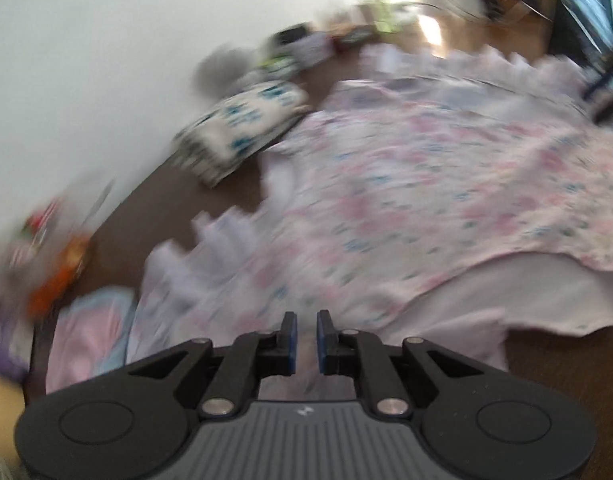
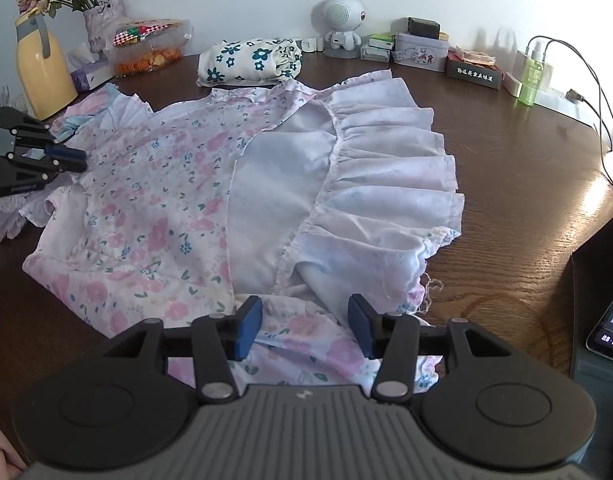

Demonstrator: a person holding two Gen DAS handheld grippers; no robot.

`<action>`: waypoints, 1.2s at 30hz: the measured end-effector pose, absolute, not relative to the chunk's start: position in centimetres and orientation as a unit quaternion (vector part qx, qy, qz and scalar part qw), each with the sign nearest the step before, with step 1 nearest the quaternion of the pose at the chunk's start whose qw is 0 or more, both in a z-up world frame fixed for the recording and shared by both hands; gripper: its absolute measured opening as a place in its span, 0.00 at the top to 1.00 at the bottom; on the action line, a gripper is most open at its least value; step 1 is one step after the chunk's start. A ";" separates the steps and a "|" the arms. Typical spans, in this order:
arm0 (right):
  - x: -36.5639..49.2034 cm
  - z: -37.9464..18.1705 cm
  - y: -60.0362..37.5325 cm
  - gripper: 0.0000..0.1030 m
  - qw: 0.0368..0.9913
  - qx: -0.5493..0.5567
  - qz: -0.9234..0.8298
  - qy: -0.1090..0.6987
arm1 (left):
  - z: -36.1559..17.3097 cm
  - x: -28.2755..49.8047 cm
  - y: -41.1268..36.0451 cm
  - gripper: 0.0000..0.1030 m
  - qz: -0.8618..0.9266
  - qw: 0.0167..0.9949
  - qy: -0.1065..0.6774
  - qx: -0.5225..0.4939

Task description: Fold clothes

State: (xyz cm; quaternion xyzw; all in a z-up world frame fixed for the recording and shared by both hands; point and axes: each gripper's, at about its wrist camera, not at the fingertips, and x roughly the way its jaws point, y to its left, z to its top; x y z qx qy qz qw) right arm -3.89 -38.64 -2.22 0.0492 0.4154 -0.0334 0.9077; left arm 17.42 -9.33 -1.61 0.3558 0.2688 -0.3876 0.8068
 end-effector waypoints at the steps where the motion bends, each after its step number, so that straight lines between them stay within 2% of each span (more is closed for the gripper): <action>1: -3.9 -2.2 -38.7 0.52 0.907 0.049 -0.034 0.416 | -1.6 17.8 -8.6 0.90 -0.376 0.816 0.273 0.343; 3: -3.8 -2.2 -38.9 0.52 0.907 0.049 -0.035 0.417 | -1.5 18.3 -7.1 0.86 -0.352 0.834 0.281 0.320; 10: -3.8 -2.2 -38.9 0.51 0.905 0.048 -0.038 0.421 | -2.0 18.5 -4.1 0.82 -0.322 0.862 0.272 0.281; 11: -3.8 -2.2 -38.9 0.51 0.905 0.046 -0.039 0.421 | -2.0 18.5 -4.0 0.74 -0.316 0.866 0.266 0.281; 12: -3.8 -2.2 -38.8 0.50 0.905 0.044 -0.040 0.421 | -2.1 18.4 -4.0 0.61 -0.306 0.871 0.262 0.282; 14: -3.8 -2.2 -38.7 0.50 0.905 0.041 -0.041 0.422 | -1.9 18.6 -3.5 0.45 -0.290 0.878 0.267 0.272; 20: -4.5 -1.8 -38.5 0.49 0.907 0.043 -0.045 0.417 | 0.2 17.7 -0.8 0.44 -0.253 0.912 0.250 0.206; 21: -4.7 -1.5 -38.5 0.49 0.909 0.045 -0.045 0.412 | 0.8 17.3 -0.3 0.41 -0.250 0.918 0.242 0.193; 24: -5.5 -0.3 -38.3 0.49 0.920 0.047 -0.050 0.387 | 2.3 15.2 1.0 0.15 -0.253 0.925 0.219 0.180; 28: -6.2 0.2 -38.0 0.49 0.921 0.050 -0.053 0.382 | 2.7 12.3 1.3 0.07 -0.258 0.922 0.212 0.197; 30: -6.5 -0.1 -37.7 0.47 0.920 0.052 -0.049 0.386 | 2.5 10.9 1.4 0.07 -0.263 0.919 0.216 0.201; 32: -7.0 -0.3 -37.2 0.42 0.921 0.053 -0.046 0.383 | 2.1 9.7 1.3 0.06 -0.273 0.914 0.225 0.199; 34: -7.6 -0.3 -36.8 0.32 0.924 0.054 -0.044 0.377 | 1.7 9.0 1.2 0.05 -0.279 0.911 0.234 0.197; 36: -8.0 -0.2 -36.4 0.30 0.926 0.050 -0.042 0.372 | 1.4 8.5 1.0 0.05 -0.282 0.908 0.240 0.195</action>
